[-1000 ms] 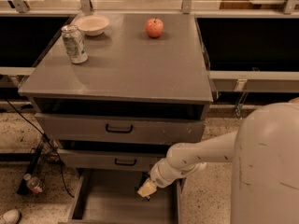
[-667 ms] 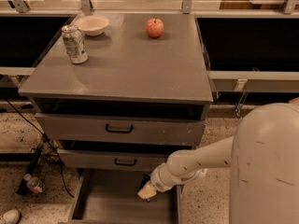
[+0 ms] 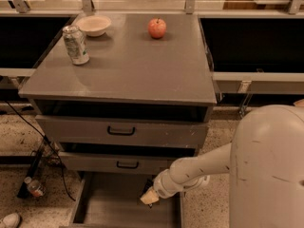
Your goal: Place rxbar blueberry into bottom drawer
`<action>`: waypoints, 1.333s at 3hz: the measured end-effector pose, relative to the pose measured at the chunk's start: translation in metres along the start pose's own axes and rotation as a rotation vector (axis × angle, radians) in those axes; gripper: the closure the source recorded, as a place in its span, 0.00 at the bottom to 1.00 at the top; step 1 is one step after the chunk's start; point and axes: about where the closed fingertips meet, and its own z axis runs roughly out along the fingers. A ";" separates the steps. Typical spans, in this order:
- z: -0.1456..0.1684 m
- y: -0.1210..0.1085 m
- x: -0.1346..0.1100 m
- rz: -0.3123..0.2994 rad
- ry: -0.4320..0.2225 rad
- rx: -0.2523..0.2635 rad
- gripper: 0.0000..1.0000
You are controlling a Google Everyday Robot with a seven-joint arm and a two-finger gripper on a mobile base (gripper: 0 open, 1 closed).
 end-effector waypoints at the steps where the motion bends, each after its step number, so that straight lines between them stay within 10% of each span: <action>1: 0.022 -0.009 0.006 0.035 -0.001 -0.003 1.00; 4: 0.057 -0.024 0.019 0.092 0.025 0.015 1.00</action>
Offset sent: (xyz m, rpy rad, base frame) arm 0.0335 0.0014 -0.0935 -0.0009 0.0999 -0.0996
